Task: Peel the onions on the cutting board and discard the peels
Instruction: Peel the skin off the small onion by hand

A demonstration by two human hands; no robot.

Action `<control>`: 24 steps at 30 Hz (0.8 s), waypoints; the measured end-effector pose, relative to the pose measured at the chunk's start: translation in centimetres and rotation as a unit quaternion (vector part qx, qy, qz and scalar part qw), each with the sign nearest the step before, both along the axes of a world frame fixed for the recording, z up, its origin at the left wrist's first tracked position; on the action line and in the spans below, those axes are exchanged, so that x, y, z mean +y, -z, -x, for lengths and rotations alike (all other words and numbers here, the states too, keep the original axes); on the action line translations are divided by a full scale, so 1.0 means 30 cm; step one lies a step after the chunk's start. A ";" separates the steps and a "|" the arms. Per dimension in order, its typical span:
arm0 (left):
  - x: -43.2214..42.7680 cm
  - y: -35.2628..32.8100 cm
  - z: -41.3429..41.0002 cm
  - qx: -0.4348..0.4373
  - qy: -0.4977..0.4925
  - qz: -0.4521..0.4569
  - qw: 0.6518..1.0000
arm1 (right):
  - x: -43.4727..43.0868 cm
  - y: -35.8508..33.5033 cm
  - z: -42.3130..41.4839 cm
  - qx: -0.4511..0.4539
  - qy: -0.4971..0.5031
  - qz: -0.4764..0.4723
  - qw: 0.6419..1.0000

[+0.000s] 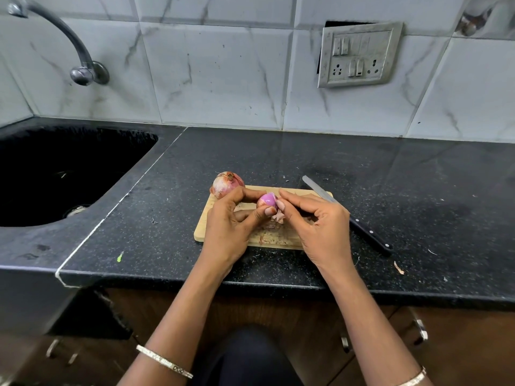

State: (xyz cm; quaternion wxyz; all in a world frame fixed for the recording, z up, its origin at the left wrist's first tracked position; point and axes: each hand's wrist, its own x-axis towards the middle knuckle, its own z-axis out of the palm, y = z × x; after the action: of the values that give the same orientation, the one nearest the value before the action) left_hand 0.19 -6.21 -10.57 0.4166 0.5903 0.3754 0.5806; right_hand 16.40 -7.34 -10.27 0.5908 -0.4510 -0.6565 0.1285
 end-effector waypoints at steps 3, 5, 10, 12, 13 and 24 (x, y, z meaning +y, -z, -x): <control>0.004 0.004 0.001 0.006 0.002 -0.006 1.000 | 0.005 0.002 -0.003 -0.009 0.006 -0.002 1.000; 0.007 0.008 0.003 -0.001 0.002 -0.006 1.000 | 0.006 0.000 -0.004 -0.002 -0.005 0.000 1.000; 0.005 0.004 0.001 -0.008 0.008 -0.018 1.000 | 0.005 0.002 -0.004 0.009 -0.039 0.016 0.999; 0.006 0.005 0.001 -0.011 0.015 -0.019 1.000 | 0.008 0.004 -0.005 0.013 -0.039 0.015 0.999; 0.006 0.005 0.000 -0.014 0.018 -0.020 1.000 | 0.009 0.005 -0.005 0.015 -0.038 0.014 0.999; 0.015 0.015 -0.002 -0.055 0.047 0.023 0.997 | 0.010 0.008 -0.005 0.029 -0.043 0.018 0.998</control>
State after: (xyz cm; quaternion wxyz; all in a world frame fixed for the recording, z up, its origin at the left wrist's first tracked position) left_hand 0.24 -5.76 -11.04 0.4765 0.5649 0.3370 0.5834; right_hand 16.55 -7.05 -10.50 0.5953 -0.4288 -0.6555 0.1792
